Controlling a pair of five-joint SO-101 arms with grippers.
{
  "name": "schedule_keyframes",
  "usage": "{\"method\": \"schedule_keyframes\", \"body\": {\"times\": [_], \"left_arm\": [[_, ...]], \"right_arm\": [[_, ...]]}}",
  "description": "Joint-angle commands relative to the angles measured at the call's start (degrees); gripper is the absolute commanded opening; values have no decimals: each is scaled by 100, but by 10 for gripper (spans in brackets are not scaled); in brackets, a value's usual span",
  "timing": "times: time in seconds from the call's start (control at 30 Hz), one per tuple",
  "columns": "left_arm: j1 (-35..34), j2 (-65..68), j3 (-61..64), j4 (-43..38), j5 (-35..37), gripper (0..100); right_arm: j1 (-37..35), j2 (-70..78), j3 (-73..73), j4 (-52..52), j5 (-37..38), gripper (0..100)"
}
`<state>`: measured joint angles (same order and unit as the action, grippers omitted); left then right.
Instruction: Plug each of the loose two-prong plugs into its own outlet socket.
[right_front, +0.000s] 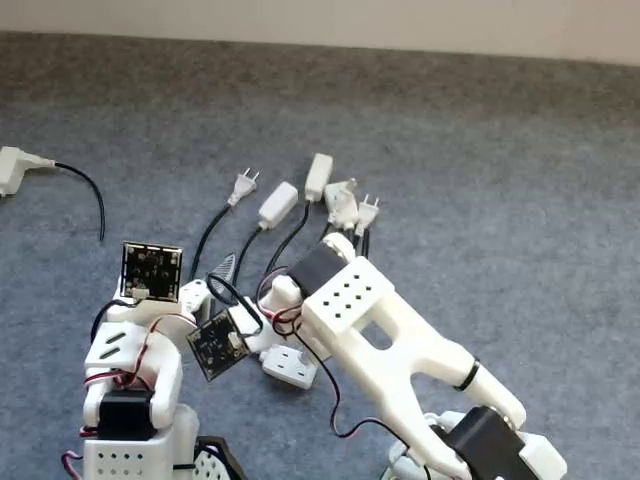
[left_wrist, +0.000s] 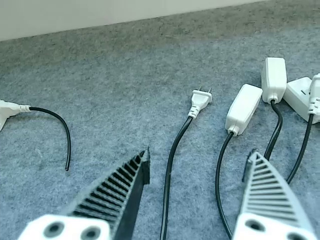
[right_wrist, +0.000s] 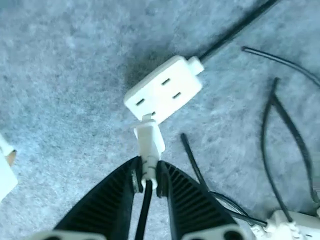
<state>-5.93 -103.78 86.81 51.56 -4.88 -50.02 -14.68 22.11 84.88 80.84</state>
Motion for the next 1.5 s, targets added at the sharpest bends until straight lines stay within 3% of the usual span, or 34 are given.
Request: {"method": "schedule_keyframes", "body": {"times": [0.0, 1.47], "left_arm": [[136, -40, 57, -132, 18, 302], [154, -40, 66, -123, 18, 302]], "right_arm": [[48, -31, -382, -66, 70, 5], [-769, -13, 681, -409, 255, 5]]}}
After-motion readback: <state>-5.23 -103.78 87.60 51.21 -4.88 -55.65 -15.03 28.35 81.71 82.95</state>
